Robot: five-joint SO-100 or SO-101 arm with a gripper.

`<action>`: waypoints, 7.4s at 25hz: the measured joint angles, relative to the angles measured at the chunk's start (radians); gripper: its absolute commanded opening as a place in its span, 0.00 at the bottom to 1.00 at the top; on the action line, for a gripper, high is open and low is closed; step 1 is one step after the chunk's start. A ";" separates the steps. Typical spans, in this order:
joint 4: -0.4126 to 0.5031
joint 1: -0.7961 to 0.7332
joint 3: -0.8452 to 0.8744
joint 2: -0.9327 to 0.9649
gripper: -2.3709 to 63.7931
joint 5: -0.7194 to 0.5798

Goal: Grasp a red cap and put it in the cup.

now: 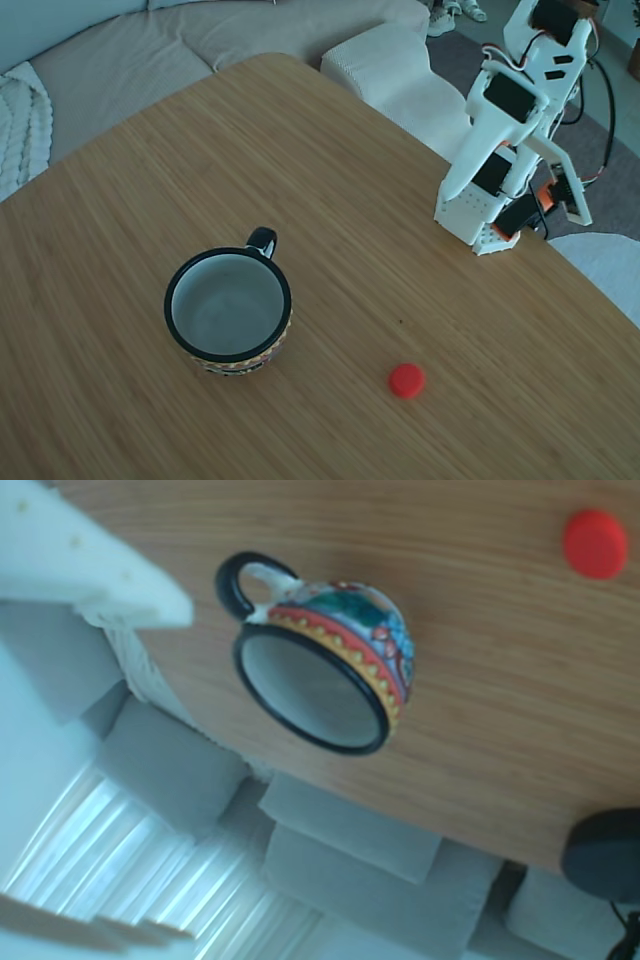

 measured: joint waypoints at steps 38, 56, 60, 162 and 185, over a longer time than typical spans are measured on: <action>-0.008 -0.017 -0.344 -0.851 0.61 0.000; -0.009 -0.164 -0.443 -1.227 0.62 0.000; -0.012 -0.161 -0.443 -1.278 0.62 0.000; -0.273 -0.256 -0.344 -1.569 0.45 -0.026; -0.170 -0.161 -0.477 -1.571 0.28 -0.025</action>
